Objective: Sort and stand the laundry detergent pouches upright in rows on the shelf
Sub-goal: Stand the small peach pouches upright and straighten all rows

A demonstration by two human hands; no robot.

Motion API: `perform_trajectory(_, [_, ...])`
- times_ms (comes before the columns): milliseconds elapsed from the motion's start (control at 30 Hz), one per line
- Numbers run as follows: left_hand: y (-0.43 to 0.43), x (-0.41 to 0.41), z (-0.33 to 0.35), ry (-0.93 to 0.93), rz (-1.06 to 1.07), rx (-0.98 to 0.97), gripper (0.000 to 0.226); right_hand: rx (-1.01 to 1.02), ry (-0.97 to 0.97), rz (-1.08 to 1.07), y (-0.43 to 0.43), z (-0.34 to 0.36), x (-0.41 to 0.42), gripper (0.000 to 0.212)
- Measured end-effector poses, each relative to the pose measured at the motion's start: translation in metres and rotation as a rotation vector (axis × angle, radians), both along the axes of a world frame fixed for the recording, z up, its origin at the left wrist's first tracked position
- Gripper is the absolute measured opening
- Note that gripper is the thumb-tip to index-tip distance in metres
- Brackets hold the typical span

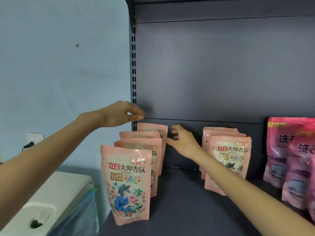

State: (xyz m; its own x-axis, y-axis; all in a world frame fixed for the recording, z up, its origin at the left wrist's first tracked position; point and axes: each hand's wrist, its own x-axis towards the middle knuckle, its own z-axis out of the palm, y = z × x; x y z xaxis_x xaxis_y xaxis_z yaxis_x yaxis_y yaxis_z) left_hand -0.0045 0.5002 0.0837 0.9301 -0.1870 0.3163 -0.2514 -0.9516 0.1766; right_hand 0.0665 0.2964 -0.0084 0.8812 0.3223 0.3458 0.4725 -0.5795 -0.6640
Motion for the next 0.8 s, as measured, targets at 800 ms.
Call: perform_trajectory(800, [-0.013, 0.054, -0.003, -0.063, -0.087, 0.142, 0.006, 0.616, -0.112, 0.047, 0.010, -0.003, 0.001, 0.018])
